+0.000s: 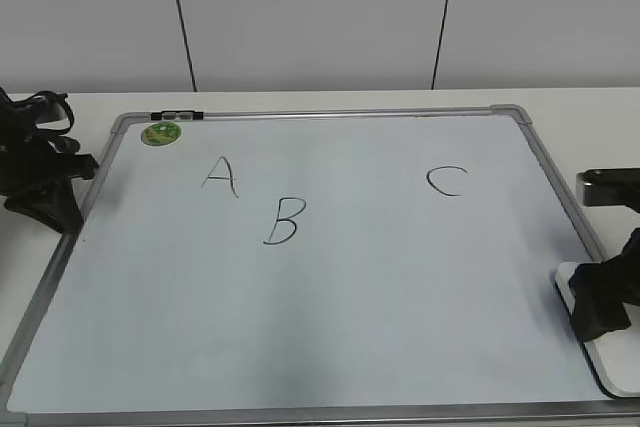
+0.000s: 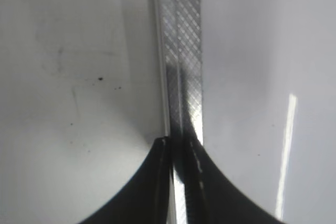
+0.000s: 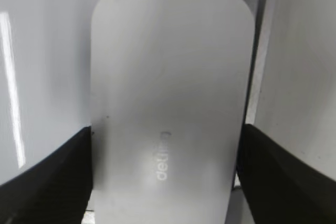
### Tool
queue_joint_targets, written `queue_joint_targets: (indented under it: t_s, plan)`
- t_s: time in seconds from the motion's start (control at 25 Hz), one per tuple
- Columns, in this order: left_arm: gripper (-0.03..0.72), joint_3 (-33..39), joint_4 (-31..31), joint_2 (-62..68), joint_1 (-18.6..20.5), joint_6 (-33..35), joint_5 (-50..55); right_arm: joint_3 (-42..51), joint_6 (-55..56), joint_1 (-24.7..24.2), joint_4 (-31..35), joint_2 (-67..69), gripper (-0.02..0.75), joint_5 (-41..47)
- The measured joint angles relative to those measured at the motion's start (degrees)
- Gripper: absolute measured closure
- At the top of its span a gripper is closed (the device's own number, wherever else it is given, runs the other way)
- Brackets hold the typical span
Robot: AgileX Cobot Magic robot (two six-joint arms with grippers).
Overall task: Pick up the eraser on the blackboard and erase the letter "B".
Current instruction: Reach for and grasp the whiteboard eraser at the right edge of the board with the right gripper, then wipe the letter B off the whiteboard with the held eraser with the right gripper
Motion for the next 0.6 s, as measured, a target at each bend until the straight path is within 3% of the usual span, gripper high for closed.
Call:
queue_joint_targets:
  t_s: [0.12,0.36,0.6]
  plan:
    - [0.655,0.0,0.0,0.0,0.0,0.0,0.0,0.0,0.0,0.07,0.0,0.12,0.183,0.12]
    - [0.655,0.0,0.0,0.0,0.0,0.0,0.0,-0.37,0.0,0.07,0.13,0.25,0.206,0.58]
    - [0.655,0.0,0.0,0.0,0.0,0.0,0.0,-5.37,0.0,0.13,-0.35,0.37,0.21,7.9]
